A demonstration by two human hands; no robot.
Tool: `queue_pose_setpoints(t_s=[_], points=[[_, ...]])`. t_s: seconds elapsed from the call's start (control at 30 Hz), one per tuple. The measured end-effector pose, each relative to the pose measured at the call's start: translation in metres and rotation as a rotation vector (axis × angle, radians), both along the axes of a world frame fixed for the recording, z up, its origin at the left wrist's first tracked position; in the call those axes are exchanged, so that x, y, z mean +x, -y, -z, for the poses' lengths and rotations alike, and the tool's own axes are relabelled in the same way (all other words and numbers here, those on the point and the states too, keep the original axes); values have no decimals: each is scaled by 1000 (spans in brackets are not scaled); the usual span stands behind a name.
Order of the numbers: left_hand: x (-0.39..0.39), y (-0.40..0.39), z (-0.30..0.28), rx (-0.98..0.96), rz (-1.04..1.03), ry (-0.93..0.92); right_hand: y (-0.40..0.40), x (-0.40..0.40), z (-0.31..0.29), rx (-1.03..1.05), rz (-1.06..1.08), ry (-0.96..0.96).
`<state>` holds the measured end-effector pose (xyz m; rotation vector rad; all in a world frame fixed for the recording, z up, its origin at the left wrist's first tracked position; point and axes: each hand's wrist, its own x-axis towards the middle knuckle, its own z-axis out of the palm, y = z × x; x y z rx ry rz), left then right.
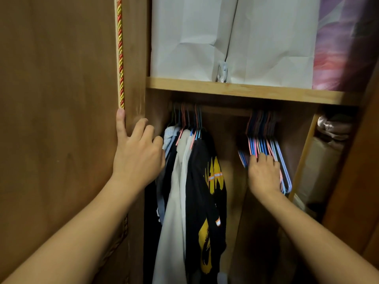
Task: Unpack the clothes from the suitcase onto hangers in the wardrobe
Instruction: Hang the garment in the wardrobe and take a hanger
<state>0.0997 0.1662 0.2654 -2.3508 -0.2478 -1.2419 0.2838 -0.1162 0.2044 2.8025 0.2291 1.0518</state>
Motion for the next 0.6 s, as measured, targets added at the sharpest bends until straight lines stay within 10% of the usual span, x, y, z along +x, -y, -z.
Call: queue_pose_setpoints(t_s=[0.6], points=[[8, 27, 13, -247, 173, 50, -29, -39, 8, 394, -319, 24]])
